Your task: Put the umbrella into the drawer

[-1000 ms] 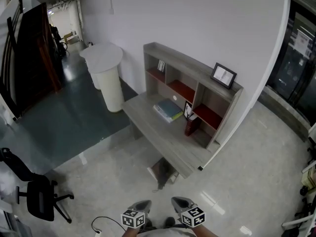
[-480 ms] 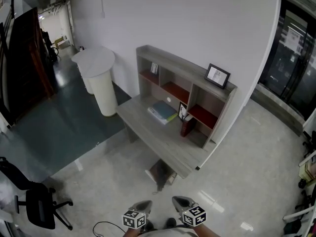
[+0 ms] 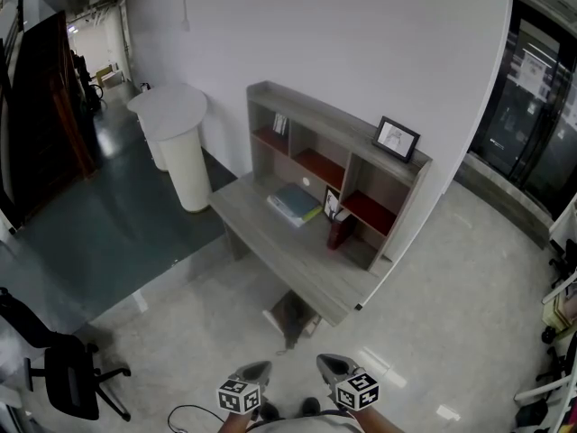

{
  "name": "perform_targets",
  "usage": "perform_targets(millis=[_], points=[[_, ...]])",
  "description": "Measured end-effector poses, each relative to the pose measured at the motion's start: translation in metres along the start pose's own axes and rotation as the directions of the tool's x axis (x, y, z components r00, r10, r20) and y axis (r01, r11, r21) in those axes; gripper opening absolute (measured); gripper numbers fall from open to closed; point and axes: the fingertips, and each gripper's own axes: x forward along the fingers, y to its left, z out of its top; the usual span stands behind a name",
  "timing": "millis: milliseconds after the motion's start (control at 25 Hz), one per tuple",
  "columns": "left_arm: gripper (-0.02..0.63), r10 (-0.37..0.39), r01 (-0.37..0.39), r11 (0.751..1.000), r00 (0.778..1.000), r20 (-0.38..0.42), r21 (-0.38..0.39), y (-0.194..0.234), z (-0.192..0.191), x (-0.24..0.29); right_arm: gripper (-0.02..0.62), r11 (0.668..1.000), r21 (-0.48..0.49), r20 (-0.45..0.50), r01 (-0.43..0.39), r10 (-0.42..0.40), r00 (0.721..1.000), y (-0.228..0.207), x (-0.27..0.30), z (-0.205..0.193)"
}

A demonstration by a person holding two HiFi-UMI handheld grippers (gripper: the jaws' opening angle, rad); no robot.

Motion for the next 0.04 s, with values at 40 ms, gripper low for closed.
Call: perform_targets(millis=[40], points=[[0.0,0.002,-0.002,1.0,1.0,0.001,-0.001,0.0011,0.0007,-0.0003,0.006,1.0,-0.001,0.002,-0.001,0.001,1.0,-0.0001,0.0003,0.0009]])
